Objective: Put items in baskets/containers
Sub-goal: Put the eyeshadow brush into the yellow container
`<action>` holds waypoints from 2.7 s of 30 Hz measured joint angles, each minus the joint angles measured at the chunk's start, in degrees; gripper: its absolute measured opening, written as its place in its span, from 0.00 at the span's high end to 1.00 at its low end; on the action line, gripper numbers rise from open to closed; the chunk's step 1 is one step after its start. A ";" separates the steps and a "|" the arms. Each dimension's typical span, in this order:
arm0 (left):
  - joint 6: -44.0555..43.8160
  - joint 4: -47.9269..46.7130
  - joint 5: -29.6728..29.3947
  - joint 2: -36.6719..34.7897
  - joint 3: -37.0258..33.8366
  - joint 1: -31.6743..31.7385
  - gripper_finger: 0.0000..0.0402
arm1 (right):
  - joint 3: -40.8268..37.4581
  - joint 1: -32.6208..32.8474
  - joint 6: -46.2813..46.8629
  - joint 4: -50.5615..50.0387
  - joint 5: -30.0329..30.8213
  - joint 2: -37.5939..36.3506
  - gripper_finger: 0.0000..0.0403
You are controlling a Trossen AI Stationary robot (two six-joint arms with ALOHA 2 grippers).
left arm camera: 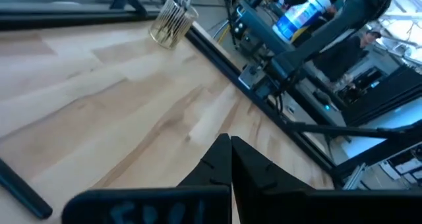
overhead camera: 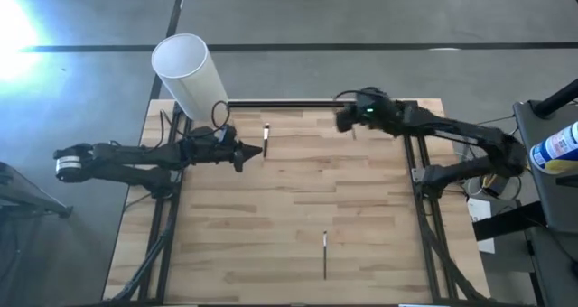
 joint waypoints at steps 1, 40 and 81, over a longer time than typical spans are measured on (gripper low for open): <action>0.01 0.35 -0.42 0.00 0.00 0.00 1.00 | -1.24 -0.75 -1.67 0.59 2.10 -2.47 0.96; -0.59 -0.24 -10.51 0.07 0.00 -0.04 1.00 | -23.37 -21.95 -20.78 29.09 6.51 -5.00 0.78; -23.14 -39.06 -30.36 42.55 29.05 -1.88 0.62 | -16.12 -6.09 -21.06 7.54 -4.52 -16.20 0.98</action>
